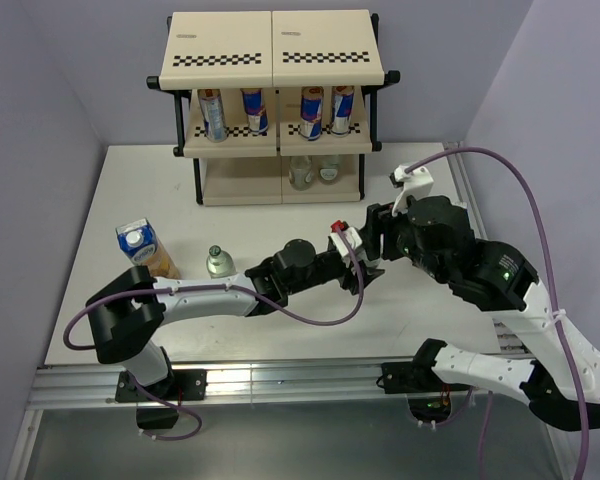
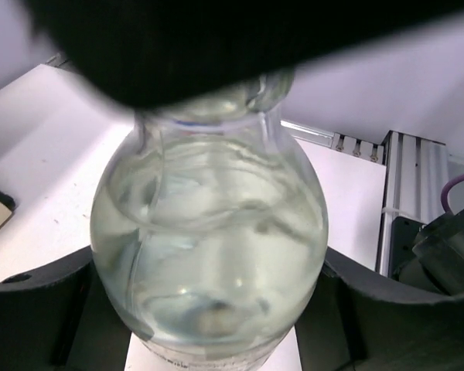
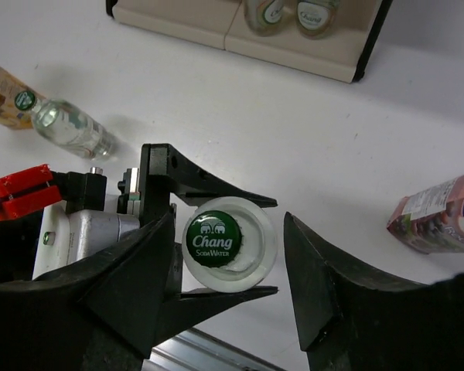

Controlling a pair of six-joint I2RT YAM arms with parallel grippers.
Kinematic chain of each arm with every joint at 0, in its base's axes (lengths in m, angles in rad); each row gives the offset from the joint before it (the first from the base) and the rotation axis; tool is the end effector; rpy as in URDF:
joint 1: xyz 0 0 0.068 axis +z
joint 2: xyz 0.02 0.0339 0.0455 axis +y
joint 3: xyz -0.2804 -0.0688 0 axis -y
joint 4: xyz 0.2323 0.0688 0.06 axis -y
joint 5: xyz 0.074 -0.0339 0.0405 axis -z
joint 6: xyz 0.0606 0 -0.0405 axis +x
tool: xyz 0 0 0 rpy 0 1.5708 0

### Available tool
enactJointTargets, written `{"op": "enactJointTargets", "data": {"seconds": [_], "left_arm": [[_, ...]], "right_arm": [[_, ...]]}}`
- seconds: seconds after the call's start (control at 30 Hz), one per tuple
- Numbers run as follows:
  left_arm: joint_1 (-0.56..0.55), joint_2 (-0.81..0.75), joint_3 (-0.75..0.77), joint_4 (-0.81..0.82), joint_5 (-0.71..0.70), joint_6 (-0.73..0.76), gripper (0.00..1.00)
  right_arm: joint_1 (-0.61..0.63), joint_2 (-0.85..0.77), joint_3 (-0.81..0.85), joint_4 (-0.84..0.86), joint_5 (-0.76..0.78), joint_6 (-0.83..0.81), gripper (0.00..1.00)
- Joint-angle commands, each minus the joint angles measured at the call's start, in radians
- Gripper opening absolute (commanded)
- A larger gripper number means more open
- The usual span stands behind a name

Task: Place and organize the beverage onto the shelf
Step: Pick up the drink from the center of the board, then place the drink on the shelf.

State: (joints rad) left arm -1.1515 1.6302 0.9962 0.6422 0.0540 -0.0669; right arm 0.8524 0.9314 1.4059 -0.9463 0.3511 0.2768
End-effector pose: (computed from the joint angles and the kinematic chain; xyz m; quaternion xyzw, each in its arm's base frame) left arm 0.1574 -0.3611 0.3052 0.3797 0.5931 -0.4217 0.5712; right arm 0.1134 0.0981 0.4385 -0.1509 0.8310 0.1493 0.5141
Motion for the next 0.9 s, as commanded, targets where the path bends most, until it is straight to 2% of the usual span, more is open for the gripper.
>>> {"op": "enactJointTargets", "data": {"seconds": [0.0,0.2,0.3,0.37,0.5,0.7,0.87], "left_arm": [[-0.002,-0.062,0.041,0.053,-0.017,0.001,0.00],[0.016,-0.090,0.038,0.030,-0.046,-0.025,0.00],[0.039,-0.119,0.022,0.016,-0.040,-0.036,0.00],[0.045,-0.157,0.007,0.008,-0.037,-0.033,0.00],[0.045,-0.213,0.005,-0.027,-0.003,-0.036,0.00],[0.045,-0.257,0.012,-0.078,0.033,-0.045,0.00],[0.052,-0.239,0.044,-0.133,0.033,-0.036,0.00]], "right_arm": [[0.014,-0.029,0.028,0.116,0.089,0.076,0.66],[0.008,-0.098,-0.019,0.132,0.313,0.137,0.62],[0.005,-0.117,-0.050,0.155,0.335,0.128,0.57],[0.002,-0.102,-0.077,0.161,0.318,0.104,0.53],[0.002,-0.091,-0.154,0.262,0.200,0.042,0.36],[0.004,-0.063,-0.217,0.391,0.020,-0.028,0.26],[0.033,-0.059,-0.231,0.481,-0.084,-0.050,0.23]]}}
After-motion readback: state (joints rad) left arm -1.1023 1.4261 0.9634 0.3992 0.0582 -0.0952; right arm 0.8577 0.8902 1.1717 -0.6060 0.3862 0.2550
